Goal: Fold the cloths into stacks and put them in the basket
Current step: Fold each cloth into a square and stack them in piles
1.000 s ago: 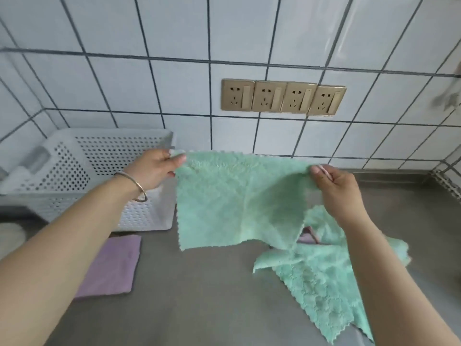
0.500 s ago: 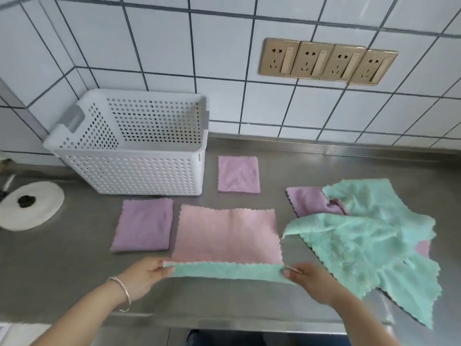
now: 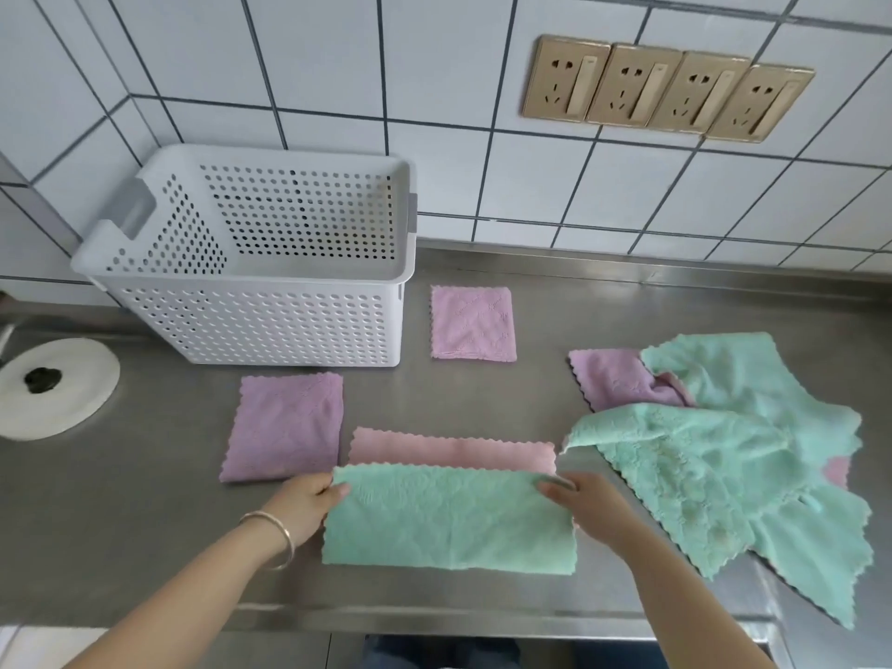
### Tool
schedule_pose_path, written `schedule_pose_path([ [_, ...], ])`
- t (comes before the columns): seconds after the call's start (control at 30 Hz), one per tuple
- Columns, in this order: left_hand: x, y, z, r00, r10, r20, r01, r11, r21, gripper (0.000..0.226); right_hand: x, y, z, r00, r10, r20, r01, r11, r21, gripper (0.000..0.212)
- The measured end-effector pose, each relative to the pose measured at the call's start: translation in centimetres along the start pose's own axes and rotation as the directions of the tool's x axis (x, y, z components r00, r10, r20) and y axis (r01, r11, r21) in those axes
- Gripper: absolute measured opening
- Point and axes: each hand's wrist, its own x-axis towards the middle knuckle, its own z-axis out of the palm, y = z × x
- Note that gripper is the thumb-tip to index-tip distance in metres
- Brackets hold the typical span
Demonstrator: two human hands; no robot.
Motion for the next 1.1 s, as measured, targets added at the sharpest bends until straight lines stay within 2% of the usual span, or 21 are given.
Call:
schedule_pose_path([
  [0.13,2.0,1.0,0.7,0.987,-0.025,-0.158,0.049,0.987,0.152,0.021,2.9,-0.1,0.5,0.99,0.065,-0.129,-0.058,0.997,0.054,0.035],
  [0.3,4.0,1.7,1.7,0.964,-0.055,-0.261,0.111,0.972,0.206,0.025,4.2,-0.2,0.9,0.986,0.087,-0.145,-0.071,0.991,0.114,0.01],
  [0.4,4.7,2.0,2.1,0.948,-0.034,-0.317,0.13,0.949,0.287,0.036,4.3,-0.4,1.2,0.982,0.057,-0.181,-0.045,0.997,0.07,0.025],
  [0.5,5.3,2.0,2.5,0.934,-0.027,-0.355,0.151,0.934,0.325,0.038,4.3,-0.5,1.3,0.977,0.038,-0.208,-0.034,0.999,0.022,0.025],
  [0.8,6.0,1.9,3.2,0.898,-0.011,-0.439,0.177,0.924,0.339,0.04,4.7,-0.5,1.8,0.965,0.058,-0.256,-0.07,0.997,-0.04,0.023],
  [0.87,6.0,2.0,3.3,0.891,-0.001,-0.453,0.182,0.917,0.356,0.04,4.6,-0.6,1.8,0.956,0.091,-0.278,-0.107,0.993,-0.043,0.011],
  [0.93,6.0,2.3,3.3,0.887,0.006,-0.462,0.19,0.907,0.377,0.039,4.5,-0.5,1.8,0.94,0.133,-0.313,-0.152,0.988,-0.037,0.016],
  [1.03,5.6,2.3,3.5,0.875,0.003,-0.484,0.191,0.916,0.352,0.032,4.2,-0.2,1.7,0.91,0.2,-0.364,-0.189,0.98,0.065,0.024],
  [1.1,5.1,1.9,3.7,0.856,-0.03,-0.516,0.195,0.943,0.269,0.03,3.7,0.2,1.6,0.904,0.212,-0.371,-0.158,0.972,0.173,0.023],
])
